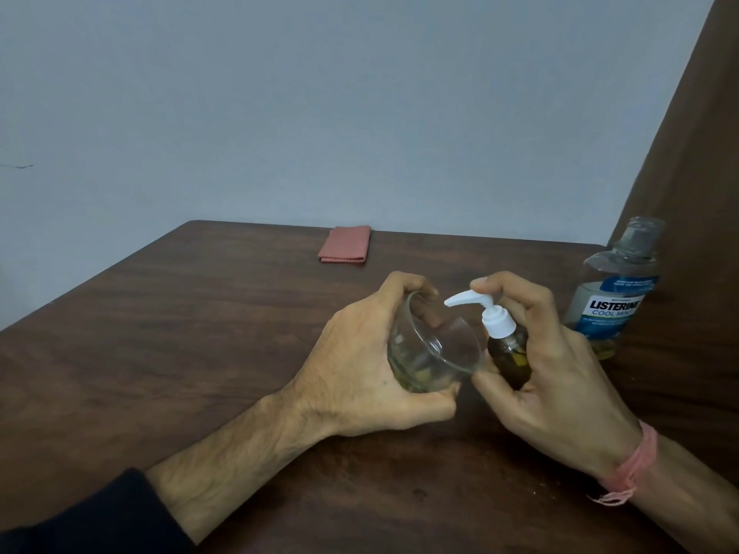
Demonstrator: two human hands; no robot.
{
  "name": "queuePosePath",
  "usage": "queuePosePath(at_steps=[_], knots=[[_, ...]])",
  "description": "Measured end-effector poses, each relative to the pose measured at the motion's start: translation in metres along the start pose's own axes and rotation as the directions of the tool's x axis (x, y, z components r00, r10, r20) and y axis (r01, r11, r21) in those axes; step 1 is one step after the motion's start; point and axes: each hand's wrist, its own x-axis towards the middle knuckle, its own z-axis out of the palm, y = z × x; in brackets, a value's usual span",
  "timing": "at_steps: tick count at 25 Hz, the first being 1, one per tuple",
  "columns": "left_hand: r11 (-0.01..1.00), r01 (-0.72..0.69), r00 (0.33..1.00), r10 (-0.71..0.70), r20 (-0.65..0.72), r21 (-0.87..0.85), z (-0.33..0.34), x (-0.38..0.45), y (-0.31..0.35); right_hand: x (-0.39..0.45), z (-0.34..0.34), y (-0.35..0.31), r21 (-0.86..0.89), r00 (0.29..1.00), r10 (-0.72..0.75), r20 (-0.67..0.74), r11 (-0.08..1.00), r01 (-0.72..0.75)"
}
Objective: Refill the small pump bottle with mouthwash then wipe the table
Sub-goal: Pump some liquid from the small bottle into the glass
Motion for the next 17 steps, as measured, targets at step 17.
queuePosePath(at_steps=[17], knots=[[0.999,-0.014,1.0,0.015,-0.004,0.035,-0.005,0.0,-0.001,-0.001,-0.011,0.007,-0.048,0.999,0.048,-0.005,0.998,-0.049]])
